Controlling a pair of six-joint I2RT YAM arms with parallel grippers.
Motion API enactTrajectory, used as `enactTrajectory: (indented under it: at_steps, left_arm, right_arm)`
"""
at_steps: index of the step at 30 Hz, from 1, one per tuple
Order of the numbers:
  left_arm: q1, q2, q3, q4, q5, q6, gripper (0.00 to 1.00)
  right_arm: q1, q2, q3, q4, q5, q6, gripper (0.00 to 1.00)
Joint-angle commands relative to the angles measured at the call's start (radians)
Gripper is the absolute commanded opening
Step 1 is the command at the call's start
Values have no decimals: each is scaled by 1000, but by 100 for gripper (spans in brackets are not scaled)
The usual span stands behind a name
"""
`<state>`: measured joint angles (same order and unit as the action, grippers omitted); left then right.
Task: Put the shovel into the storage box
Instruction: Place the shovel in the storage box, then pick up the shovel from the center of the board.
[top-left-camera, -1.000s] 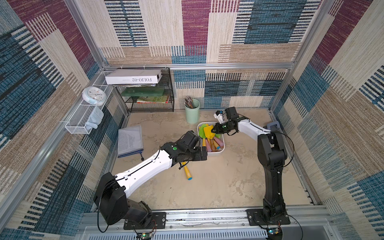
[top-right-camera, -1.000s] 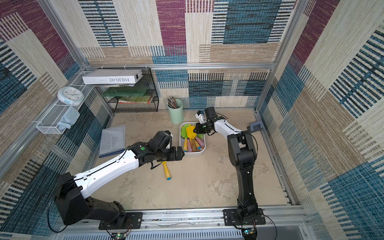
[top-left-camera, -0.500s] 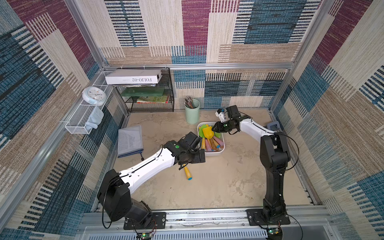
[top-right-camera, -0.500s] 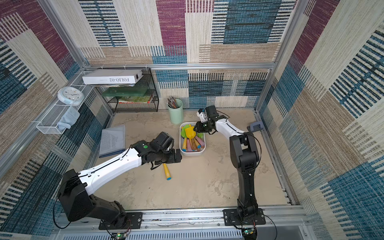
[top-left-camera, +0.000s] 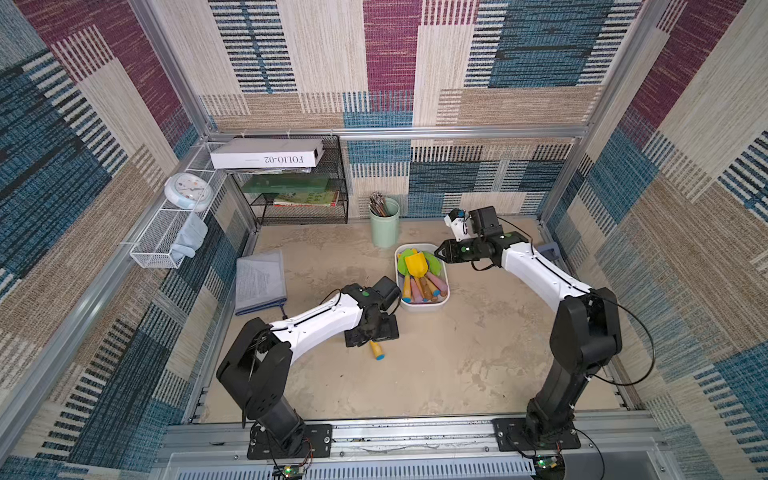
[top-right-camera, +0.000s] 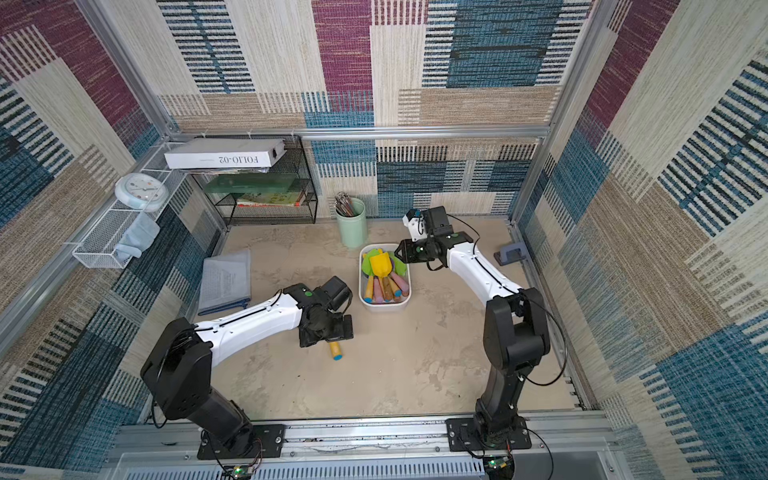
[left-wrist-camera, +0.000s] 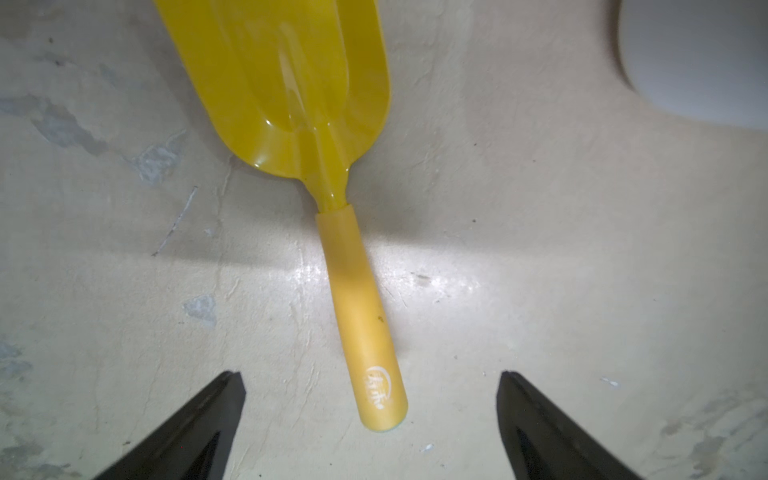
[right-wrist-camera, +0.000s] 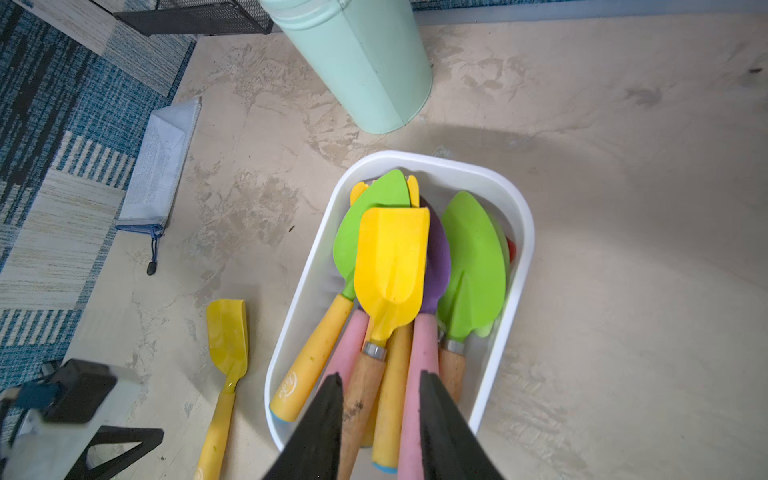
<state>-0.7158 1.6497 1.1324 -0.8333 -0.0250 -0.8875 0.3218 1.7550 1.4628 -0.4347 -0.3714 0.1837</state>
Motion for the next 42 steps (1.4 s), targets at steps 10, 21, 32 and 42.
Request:
enactTrajectory:
  at_steps: [10,21,32,42]
  left_arm:
    - [4,80,-63,87,86,-93,85]
    - [4,125,-76,124,100,-107,28]
    - [-2,52,-59,101,90,-79,5]
    - [-43,-89,72,26,81,26,5]
  right_arm:
    - [12,-127,-164,68,-15,35,34]
    - [18,-159,-215,89,-20,44,34]
    - [20,-197,-234,106,-57,68,34]
    - [74,-206,-218,136,-92,136,36]
